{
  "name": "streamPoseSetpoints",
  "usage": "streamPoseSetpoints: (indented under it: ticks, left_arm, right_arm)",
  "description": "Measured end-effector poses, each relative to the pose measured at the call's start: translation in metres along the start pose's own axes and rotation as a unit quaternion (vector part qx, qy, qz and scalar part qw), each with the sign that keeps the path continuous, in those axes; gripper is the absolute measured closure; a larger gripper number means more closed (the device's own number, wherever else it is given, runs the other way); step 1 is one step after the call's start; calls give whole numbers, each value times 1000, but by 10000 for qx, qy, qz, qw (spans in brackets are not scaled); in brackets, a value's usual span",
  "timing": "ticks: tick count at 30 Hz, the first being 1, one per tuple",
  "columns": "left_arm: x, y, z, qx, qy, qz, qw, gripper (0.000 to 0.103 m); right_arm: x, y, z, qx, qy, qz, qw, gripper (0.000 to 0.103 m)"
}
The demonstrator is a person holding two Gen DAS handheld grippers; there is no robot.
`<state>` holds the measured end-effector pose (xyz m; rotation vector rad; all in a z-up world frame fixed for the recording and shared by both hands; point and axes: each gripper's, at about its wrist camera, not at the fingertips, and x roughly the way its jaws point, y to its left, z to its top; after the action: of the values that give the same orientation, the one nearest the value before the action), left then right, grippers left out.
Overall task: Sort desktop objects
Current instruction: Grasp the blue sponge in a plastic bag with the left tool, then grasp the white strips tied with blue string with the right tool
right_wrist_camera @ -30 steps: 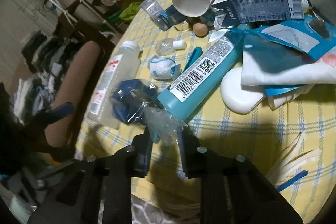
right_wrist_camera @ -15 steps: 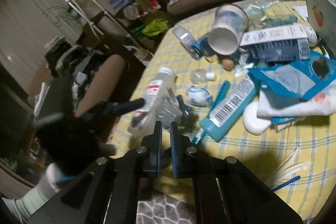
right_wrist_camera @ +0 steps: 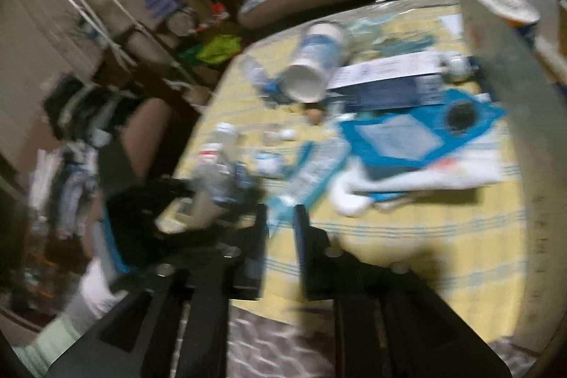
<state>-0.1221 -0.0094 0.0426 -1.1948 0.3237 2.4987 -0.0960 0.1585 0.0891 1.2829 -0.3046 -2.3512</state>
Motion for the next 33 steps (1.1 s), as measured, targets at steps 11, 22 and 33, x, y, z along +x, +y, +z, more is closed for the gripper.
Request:
streamPoseSetpoints:
  ticks: [11,22,33]
  left_arm:
    - [-42,5,7,-625,-381,-884,9934,55]
    - [-55,0,1,-754,-376,-1051,9909,55]
    - [-78,-7,4,-853,-527,-1373,9854,55]
  right_arm:
    - [2,-31,-41,-68,561,-803,9952,31]
    - [47,-5,-70,-732,649,-1551,9830,71]
    - [-2,-2,-60,-426,282,-885,9948,92]
